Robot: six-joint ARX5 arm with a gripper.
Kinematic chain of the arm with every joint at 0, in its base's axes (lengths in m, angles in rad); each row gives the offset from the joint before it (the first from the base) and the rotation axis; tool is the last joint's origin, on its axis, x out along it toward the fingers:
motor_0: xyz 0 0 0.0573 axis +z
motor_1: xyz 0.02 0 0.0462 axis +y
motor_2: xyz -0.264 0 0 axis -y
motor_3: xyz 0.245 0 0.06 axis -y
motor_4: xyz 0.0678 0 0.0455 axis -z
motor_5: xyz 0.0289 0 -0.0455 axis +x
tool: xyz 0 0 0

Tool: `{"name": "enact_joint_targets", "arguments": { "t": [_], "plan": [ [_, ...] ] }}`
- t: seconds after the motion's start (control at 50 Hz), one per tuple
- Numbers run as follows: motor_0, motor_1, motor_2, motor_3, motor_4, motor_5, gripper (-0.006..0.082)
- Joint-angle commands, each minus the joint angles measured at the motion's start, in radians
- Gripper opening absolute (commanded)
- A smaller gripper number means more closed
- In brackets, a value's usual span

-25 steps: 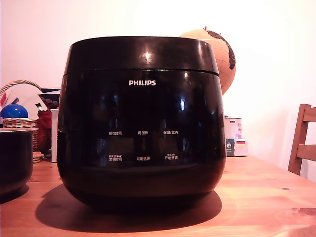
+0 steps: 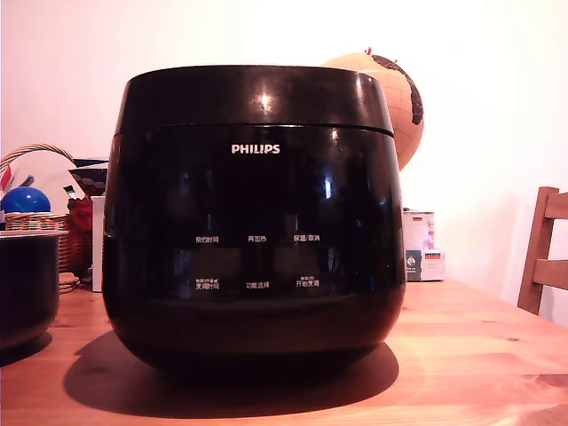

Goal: Open the rice cooker by pressing the large metal button on the top of its lid with medium force

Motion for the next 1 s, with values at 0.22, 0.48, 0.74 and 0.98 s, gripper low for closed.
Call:
{"name": "enact_joint_targets", "arguments": {
  "t": [0.22,0.48,0.74,0.98],
  "plan": [
    [-0.023,-0.009,0.021,0.091,0.312,-0.349,-0.0021],
    [-0.16,0.027,0.154,-0.018,0.548,-0.402,-0.0021],
    [-0.285,0.217,0.32,-0.084,0.646,-0.386,-0.0021],
    [-0.357,0.523,0.472,-0.108,0.673,-0.208,-0.0021]
  ]
}}
